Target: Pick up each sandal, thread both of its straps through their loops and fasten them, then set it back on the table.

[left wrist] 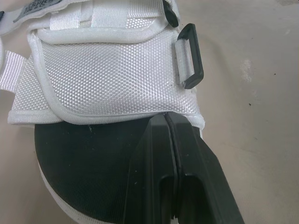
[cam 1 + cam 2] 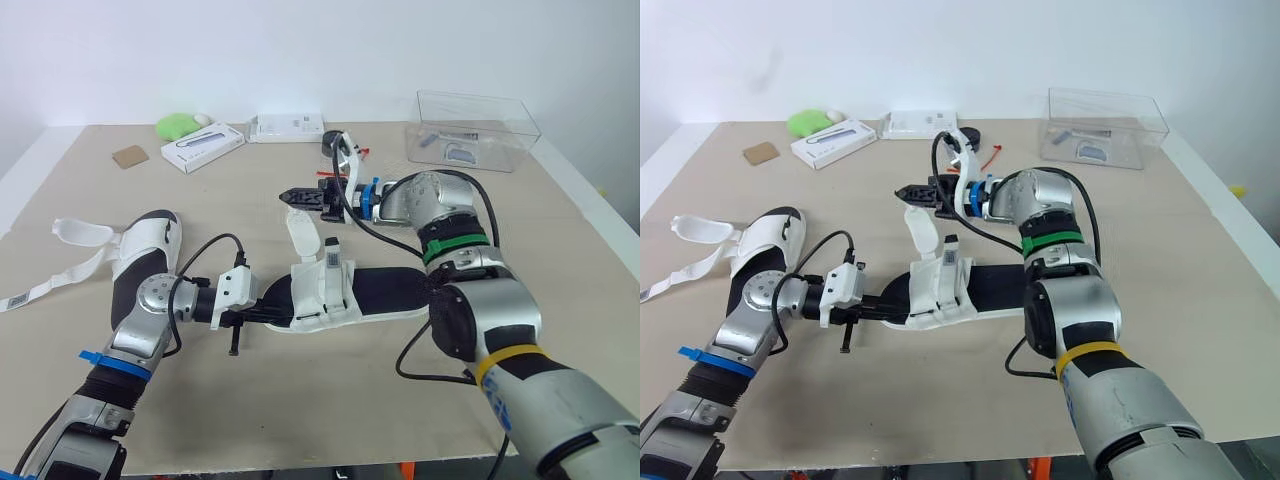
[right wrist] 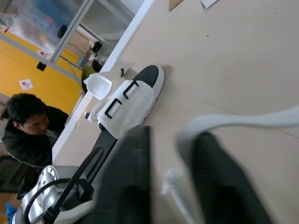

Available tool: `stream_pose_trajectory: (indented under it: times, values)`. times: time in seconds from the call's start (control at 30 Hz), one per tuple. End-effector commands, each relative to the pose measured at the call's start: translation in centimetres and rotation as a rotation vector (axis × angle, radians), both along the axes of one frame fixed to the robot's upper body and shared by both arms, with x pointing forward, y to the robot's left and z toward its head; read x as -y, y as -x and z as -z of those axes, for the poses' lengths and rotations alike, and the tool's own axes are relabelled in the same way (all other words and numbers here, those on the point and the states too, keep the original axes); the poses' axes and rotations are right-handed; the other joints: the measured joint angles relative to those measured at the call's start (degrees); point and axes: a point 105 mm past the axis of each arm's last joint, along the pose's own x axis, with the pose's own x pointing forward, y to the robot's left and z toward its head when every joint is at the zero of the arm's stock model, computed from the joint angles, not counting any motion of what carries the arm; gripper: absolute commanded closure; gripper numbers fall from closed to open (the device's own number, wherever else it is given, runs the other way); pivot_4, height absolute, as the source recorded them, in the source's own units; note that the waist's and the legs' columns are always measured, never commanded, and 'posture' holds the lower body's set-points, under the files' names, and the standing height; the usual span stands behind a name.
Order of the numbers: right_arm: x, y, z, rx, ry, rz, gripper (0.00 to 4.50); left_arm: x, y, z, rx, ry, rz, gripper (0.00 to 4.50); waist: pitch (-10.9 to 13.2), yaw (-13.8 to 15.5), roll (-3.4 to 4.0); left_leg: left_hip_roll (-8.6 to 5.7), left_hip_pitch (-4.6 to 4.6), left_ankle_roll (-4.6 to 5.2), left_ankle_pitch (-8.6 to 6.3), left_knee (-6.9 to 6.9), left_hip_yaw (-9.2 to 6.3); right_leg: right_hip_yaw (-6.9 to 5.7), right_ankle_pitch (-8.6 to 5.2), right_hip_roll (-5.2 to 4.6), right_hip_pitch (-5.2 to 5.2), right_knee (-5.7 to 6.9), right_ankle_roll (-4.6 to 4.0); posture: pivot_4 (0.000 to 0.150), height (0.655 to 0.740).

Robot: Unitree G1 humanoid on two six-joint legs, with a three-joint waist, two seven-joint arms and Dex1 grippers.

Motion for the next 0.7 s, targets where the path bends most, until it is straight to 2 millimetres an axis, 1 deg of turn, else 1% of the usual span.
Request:
stream_pose_trajectory:
  times: [0.03, 0.07, 0.13, 0.2, 0.3, 0.33, 0.37, 0.4, 0.43, 0.47, 0.5, 0.53, 0.63, 0.7]
  values:
    - [-0.1, 0.5, -2.4, 0.163, -0.013, -0.044, 4.41, 0.0, 0.0, 0.3, -0.013, -0.008, -0.006, 4.50, 0.00, 0.01, 0.00, 0.00, 0.00, 0.00, 0.00, 0.00, 0.00, 0.00, 0.00, 0.00, 0.00, 0.00, 0.00, 0.150, 0.7400]
    - [-0.1, 0.7, -2.7, 0.211, -0.006, -0.055, 4.41, 0.0, 0.0, 0.3, -0.013, -0.008, -0.006, 4.50, 0.00, 0.02, 0.00, 0.00, 0.00, 0.00, 0.00, 0.00, -0.01, 0.00, 0.00, 0.00, 0.00, 0.00, 0.00, 0.150, 0.7400]
    - [0.0, 1.9, -3.2, 0.493, 0.096, -0.114, 4.41, 0.0, 0.0, 0.3, -0.016, -0.008, -0.008, 4.50, 0.00, 0.10, 0.00, 0.00, -0.02, 0.00, 0.00, 0.00, -0.05, -0.05, 0.00, 0.00, 0.01, -0.01, 0.00, 0.150, 0.7400]
    - [-0.1, 3.4, -3.2, 0.782, 0.210, -0.178, 4.41, -0.1, 0.0, 0.3, -0.017, -0.008, -0.010, 4.50, 0.00, 0.11, 0.00, -0.02, -0.07, -0.01, -0.01, 0.01, -0.13, -0.12, -0.02, -0.02, 0.00, -0.02, 0.04, 0.150, 0.7400]
    - [-0.1, 5.7, -3.4, 1.206, 0.318, -0.243, 4.41, -0.2, 0.0, 0.3, -0.021, -0.008, -0.014, 4.50, 0.00, 0.02, 0.00, -0.03, -0.07, -0.06, -0.04, 0.01, -0.15, -0.13, -0.06, -0.02, 0.00, -0.03, 0.11, 0.150, 0.7400]
    - [0.0, 6.5, -3.0, 1.373, 0.387, -0.285, 4.41, -0.2, 0.0, 0.3, -0.022, -0.008, -0.015, 4.50, 0.00, 0.02, 0.00, -0.03, -0.07, -0.06, -0.04, 0.01, -0.14, -0.13, -0.07, -0.02, 0.00, -0.03, 0.11, 0.150, 0.7400]
    - [0.2, 7.0, -2.1, 1.515, 0.487, -0.352, 4.41, -0.2, 0.0, 0.3, -0.023, -0.007, -0.016, 4.50, 0.00, 0.02, 0.00, -0.03, -0.05, -0.06, -0.03, 0.03, -0.13, -0.12, -0.07, -0.01, 0.00, -0.01, 0.11, 0.150, 0.7400]
    - [0.6, 7.3, -0.7, 1.696, 0.654, -0.444, 4.41, -0.2, 0.0, 0.3, -0.025, -0.006, -0.017, 4.50, 0.01, 0.01, 0.01, -0.03, -0.04, -0.07, -0.03, 0.03, -0.13, -0.12, -0.07, 0.00, 0.00, -0.01, 0.11, 0.150, 0.7400]
    - [0.9, 7.7, 0.3, 1.827, 0.736, -0.537, 4.41, -0.2, 0.0, 0.3, -0.027, -0.006, -0.017, 4.50, 0.01, 0.02, 0.01, -0.04, -0.04, -0.10, -0.02, 0.06, -0.13, -0.12, -0.11, 0.00, 0.00, -0.01, 0.18, 0.150, 0.7400]
    - [1.1, 7.8, 1.0, 1.903, 0.775, -0.595, 4.41, -0.2, 0.0, 0.3, -0.029, -0.005, -0.017, 4.50, 0.01, 0.03, 0.01, -0.05, -0.01, -0.12, 0.00, 0.06, -0.09, -0.10, -0.23, 0.00, 0.01, -0.01, 0.38, 0.150, 0.7400]
    - [1.3, 7.7, 1.1, 1.950, 0.790, -0.614, 4.41, -0.2, 0.0, 0.3, -0.030, -0.004, -0.018, 4.50, 0.01, 0.00, 0.01, -0.06, 0.01, -0.15, 0.02, 0.06, -0.06, -0.10, -0.28, 0.00, 0.03, -0.01, 0.47, 0.150, 0.7400]
    - [1.3, 7.7, 0.8, 2.042, 0.806, -0.633, 4.41, -0.2, -0.1, 0.3, -0.031, -0.003, -0.018, 4.50, 0.01, -0.04, 0.01, -0.06, 0.06, -0.15, 0.02, 0.07, 0.02, -0.03, -0.28, 0.01, 0.04, -0.01, 0.47, 0.150, 0.7400]
    - [1.6, 7.3, 0.6, 2.212, 0.862, -0.685, 4.41, -0.1, -0.2, 0.1, -0.032, 0.004, -0.021, 4.50, 0.02, -0.12, 0.01, -0.03, 0.17, -0.22, 0.07, 0.06, 0.18, 0.11, -0.20, 0.09, 0.03, 0.02, 0.32, 0.150, 0.7400]
    - [1.8, 7.0, 0.8, 2.241, 0.883, -0.717, 4.41, -0.1, -0.4, -0.1, -0.037, 0.013, -0.028, 4.50, 0.02, -0.11, 0.01, -0.01, 0.17, -0.34, 0.14, 0.05, 0.23, 0.10, -0.17, 0.10, 0.03, 0.06, 0.26, 0.150, 0.7400]
